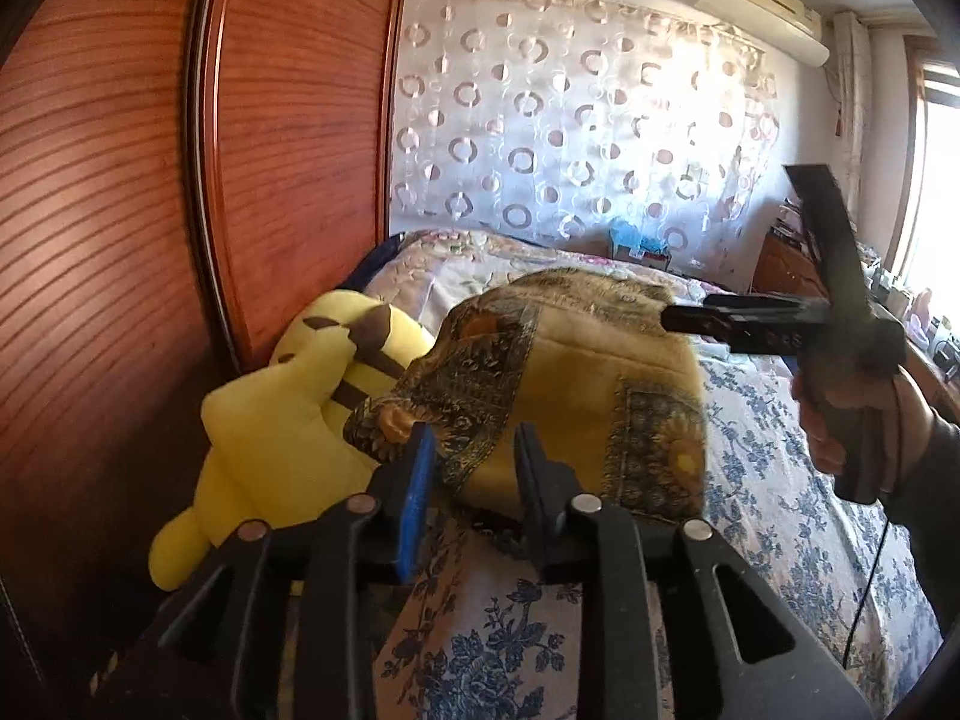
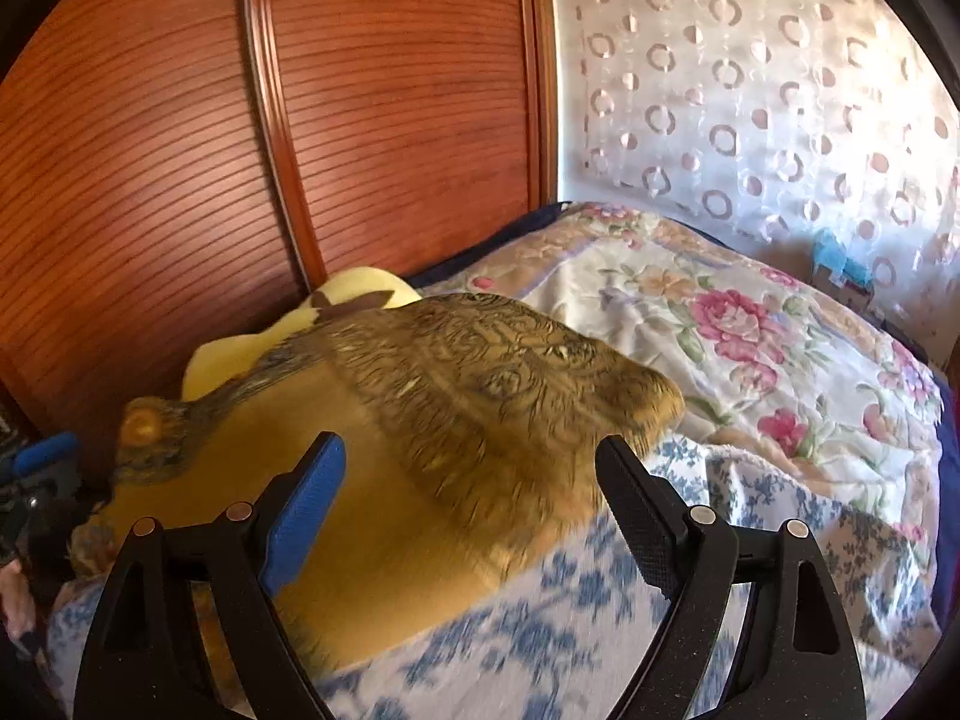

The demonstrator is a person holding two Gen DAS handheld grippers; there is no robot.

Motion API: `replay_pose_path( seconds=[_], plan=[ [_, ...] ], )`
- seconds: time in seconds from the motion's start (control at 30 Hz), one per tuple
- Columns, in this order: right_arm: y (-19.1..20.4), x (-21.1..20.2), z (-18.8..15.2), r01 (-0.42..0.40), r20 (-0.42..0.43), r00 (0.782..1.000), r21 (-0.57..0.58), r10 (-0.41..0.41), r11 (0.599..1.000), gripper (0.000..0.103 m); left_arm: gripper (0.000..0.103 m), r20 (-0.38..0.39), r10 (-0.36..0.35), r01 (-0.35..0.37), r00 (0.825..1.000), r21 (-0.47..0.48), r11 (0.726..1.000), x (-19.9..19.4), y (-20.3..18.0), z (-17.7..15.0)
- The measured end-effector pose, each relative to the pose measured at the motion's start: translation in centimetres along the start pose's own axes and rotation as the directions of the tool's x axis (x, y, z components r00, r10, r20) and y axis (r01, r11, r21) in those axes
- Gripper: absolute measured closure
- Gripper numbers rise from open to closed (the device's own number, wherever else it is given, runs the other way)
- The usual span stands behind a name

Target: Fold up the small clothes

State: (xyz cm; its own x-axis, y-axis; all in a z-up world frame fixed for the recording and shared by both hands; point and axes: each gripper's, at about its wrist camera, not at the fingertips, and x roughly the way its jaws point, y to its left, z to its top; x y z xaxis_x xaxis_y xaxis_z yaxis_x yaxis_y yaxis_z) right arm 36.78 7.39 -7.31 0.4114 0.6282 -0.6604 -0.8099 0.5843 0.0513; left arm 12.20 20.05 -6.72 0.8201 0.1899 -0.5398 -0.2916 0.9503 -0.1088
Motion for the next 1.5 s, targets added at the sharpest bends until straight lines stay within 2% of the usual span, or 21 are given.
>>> replay_pose_path(
  seconds=[0.13,0.27,0.57,0.8,1.03,1.2,1.37,1.5],
  plan=[
    [0.9,-3.3,-1.2,0.008,0.028,1.0,-0.001,-0.008,1.0,0.016,0.063,0.03,-0.013,0.012,0.999,0.03,0.999,-1.6,-1.0,0.3],
    [1.7,-6.9,-2.3,0.017,0.059,0.998,-0.001,-0.017,1.0,0.016,0.057,0.032,-0.039,0.037,0.999,0.07,0.997,-3.1,-2.5,0.2],
    [2.7,-14.3,-5.4,0.074,0.12,0.99,0.03,-0.077,0.997,0.016,0.055,0.027,-0.103,0.099,0.994,0.135,0.986,-5.7,-5.5,-0.5],
    [2.9,-19.5,-9.1,0.135,0.146,0.978,0.091,-0.147,0.987,0.015,0.055,0.0,-0.113,0.111,0.994,0.187,0.976,-6.3,-8.8,-1.8],
    [2.8,-24.9,-13.1,0.223,0.163,0.954,0.167,-0.25,0.96,0.015,0.055,-0.002,-0.155,0.152,0.988,0.216,0.964,-7.3,-12.3,-2.8],
    [2.7,-28.8,-15.6,0.288,0.172,0.929,0.226,-0.329,0.931,0.014,0.055,-0.034,-0.221,0.223,0.975,0.221,0.949,-7.8,-14.4,-3.2],
    [2.7,-31.8,-18.3,0.33,0.163,0.908,0.285,-0.385,0.9,0.011,0.055,-0.026,-0.223,0.223,0.975,0.233,0.947,-8.8,-16.5,-3.0],
    [2.5,-33.8,-19.7,0.391,0.152,0.879,0.315,-0.452,0.865,0.01,0.055,-0.002,-0.237,0.23,0.972,0.252,0.94,-10.3,-17.8,-2.1]
  ],
)
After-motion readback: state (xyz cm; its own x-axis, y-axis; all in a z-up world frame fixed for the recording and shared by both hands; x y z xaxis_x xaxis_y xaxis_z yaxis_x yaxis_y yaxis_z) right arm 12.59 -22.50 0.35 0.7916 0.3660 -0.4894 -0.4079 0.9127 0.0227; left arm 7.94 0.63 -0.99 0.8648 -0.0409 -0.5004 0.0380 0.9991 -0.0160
